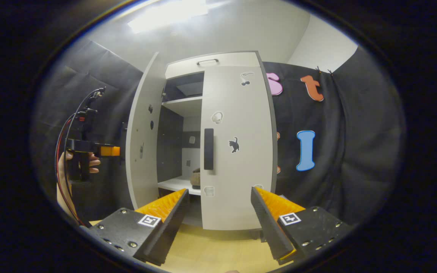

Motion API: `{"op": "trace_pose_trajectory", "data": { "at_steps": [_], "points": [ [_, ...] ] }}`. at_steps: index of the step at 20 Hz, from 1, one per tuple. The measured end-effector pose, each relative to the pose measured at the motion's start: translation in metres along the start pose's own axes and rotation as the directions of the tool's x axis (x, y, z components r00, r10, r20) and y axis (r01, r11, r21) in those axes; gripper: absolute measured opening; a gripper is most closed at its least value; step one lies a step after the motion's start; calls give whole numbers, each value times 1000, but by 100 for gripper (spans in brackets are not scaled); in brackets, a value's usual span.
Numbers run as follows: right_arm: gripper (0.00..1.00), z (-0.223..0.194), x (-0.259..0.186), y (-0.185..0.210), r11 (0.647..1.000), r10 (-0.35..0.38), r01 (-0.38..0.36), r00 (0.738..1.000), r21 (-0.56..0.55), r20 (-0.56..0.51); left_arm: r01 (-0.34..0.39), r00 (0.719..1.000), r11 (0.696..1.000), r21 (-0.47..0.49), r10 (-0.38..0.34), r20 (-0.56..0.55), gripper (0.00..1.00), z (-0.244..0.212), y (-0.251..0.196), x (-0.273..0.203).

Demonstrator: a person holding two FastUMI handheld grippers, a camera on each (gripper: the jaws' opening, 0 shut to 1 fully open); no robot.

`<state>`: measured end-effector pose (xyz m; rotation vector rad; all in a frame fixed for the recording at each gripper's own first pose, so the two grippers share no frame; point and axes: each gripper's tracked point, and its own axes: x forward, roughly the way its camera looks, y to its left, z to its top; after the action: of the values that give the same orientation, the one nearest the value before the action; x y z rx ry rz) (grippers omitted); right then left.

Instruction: Grab one shoe with the right hand and put it into the shoe cabinet, grab the other shoe with the left hand and put it into the shoe cabinet; then close the right door with the right hand and the left door with the left hand.

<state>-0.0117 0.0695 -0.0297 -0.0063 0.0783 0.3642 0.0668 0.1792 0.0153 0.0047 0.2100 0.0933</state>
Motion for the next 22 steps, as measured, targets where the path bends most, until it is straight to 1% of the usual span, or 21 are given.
{"op": "trace_pose_trajectory", "data": {
  "at_steps": [1,2,3,4,5,6,7,9,10,11,12,13,15,17,22],
  "points": [
    [98,-1,2,2,1000,1,-1,1000,3,-4,5,1000,1000,-8,-6,-6,82,-1,-5,1],
    [97,-3,4,4,1000,3,-3,1000,8,-9,12,1000,1000,-15,-12,-5,85,-1,-11,3],
    [98,-3,5,5,1000,1,-1,1000,12,-11,25,1000,1000,-18,-25,4,82,1,-20,6],
    [98,-2,7,6,1000,-3,3,1000,12,-12,51,999,999,-18,-50,12,87,2,-34,10],
    [98,0,8,4,1000,-12,12,1000,10,-10,93,996,995,-20,-93,-1,88,-3,-51,13],
    [98,1,8,3,1000,-23,23,1000,7,-8,133,991,991,-36,-133,-20,92,-10,-67,12],
    [98,2,9,1,999,-35,35,999,8,-6,144,989,988,-53,-145,-30,89,-15,-77,11],
    [98,3,9,-2,999,-46,46,999,19,-6,120,993,992,-48,-121,-18,93,-17,-81,7],
    [98,3,10,-3,999,-48,48,999,26,-6,105,994,994,-31,-106,-8,93,-18,-84,3],
    [100,4,8,-6,998,-50,50,999,30,-7,92,996,996,-16,-92,8,95,-17,-86,-1],
    [98,5,7,-6,998,-50,50,999,29,-5,84,996,996,-8,-83,16,95,-18,-89,-6],
    [98,6,6,-8,998,-52,52,999,24,-4,77,997,997,-11,-77,13,94,-20,-91,-10],
    [98,7,5,-12,998,-59,59,998,24,-2,83,996,996,-27,-84,-20,94,-30,-98,-19],
    [98,6,3,-13,998,-54,54,999,35,-3,99,995,994,-44,-100,-25,94,-32,-106,-27],
    [98,7,0,-22,997,-60,61,998,41,-5,117,992,992,-37,-119,-38,93,-44,-121,-42]
  ]
}}
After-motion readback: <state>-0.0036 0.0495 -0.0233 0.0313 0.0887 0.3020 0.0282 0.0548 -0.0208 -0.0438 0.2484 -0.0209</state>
